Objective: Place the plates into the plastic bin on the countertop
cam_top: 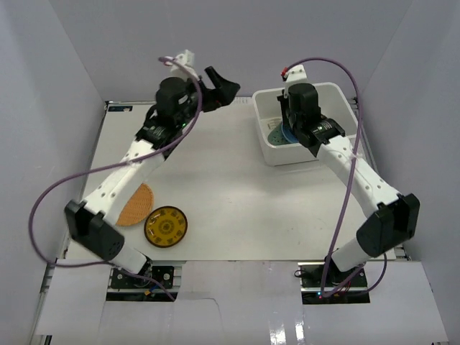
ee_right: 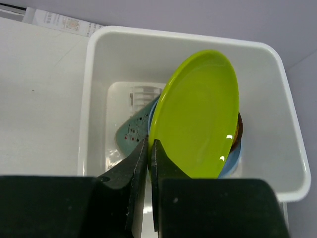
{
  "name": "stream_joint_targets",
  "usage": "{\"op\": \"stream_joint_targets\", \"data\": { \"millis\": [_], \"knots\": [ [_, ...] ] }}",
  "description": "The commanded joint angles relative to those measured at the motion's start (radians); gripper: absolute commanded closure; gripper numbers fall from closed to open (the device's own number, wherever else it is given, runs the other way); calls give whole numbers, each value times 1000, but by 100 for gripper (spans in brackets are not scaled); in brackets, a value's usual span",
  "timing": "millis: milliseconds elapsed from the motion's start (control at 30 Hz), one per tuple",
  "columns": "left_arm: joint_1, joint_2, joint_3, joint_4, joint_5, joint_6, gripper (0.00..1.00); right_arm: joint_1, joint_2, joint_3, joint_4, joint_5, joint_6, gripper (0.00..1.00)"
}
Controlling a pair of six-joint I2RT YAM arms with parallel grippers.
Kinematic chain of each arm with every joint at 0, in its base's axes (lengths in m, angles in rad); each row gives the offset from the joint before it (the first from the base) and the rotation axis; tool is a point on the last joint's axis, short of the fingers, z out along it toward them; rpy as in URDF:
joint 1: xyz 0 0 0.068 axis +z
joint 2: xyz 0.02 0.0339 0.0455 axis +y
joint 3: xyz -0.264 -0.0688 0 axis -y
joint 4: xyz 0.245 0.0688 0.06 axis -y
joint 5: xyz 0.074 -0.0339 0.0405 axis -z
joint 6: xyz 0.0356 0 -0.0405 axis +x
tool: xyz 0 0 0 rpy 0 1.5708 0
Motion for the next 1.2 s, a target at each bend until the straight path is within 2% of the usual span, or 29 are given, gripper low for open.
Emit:
{"op": "stream_joint_targets", "data": {
  "millis": [0,33,100,133,200,233,367,400,433,467,500,533,600,700,767,833,867,900,967,1067,1100,1167],
  "knots": [
    [8,-316,-220,5,-145,51,2,-37,118,105,94,-77,-96,92],
    [9,-374,-349,-34,-176,55,2,-40,175,128,91,-72,-100,92],
    [23,-530,-461,-93,-238,59,2,-44,244,148,88,-45,-119,92],
    [26,-585,-570,-158,-312,49,2,-44,264,156,92,-29,-125,92],
    [26,-716,-704,-174,-360,34,2,-43,314,159,102,-17,-160,92],
    [28,-845,-804,-224,-422,28,2,-44,331,165,100,-8,-171,92],
    [26,-1034,-905,-468,-587,-49,2,-47,379,170,99,24,-191,90],
    [26,-1051,-916,-552,-604,-87,2,-49,385,174,97,28,-177,71],
    [28,-1063,-922,-594,-618,-111,2,-49,387,182,74,17,-167,59],
    [26,-1063,-928,-632,-636,-141,2,-47,387,196,51,8,-151,43],
    [26,-1060,-933,-687,-645,-170,2,-49,375,223,28,-3,-130,19],
    [28,-1057,-940,-705,-653,-220,2,-47,359,231,13,-18,-86,13],
    [26,-1051,-971,-722,-687,-262,2,-37,285,214,-4,-75,-24,8],
    [28,-1038,-1017,-743,-716,-371,2,38,141,132,48,-163,122,8],
    [28,-1031,-1045,-742,-722,-461,2,142,64,-29,130,-263,239,13],
    [29,-1017,-1098,-726,-722,-515,2,215,-23,-226,301,-369,339,23],
    [29,-1011,-1117,-731,-724,-591,3,270,-35,-288,372,-405,449,30],
    [31,-1000,-1147,-751,-730,-631,5,293,-41,-342,476,-443,509,42],
    [37,-992,-1170,-765,-736,-714,6,354,-23,-460,568,-528,596,51],
    [46,-1003,-1178,-826,-757,-794,13,431,74,-464,588,-580,668,50],
    [46,-1009,-1177,-844,-763,-808,14,449,121,-465,597,-577,694,42],
    [52,-1023,-1174,-890,-797,-854,15,483,169,-470,649,-621,738,32]
  ]
}}
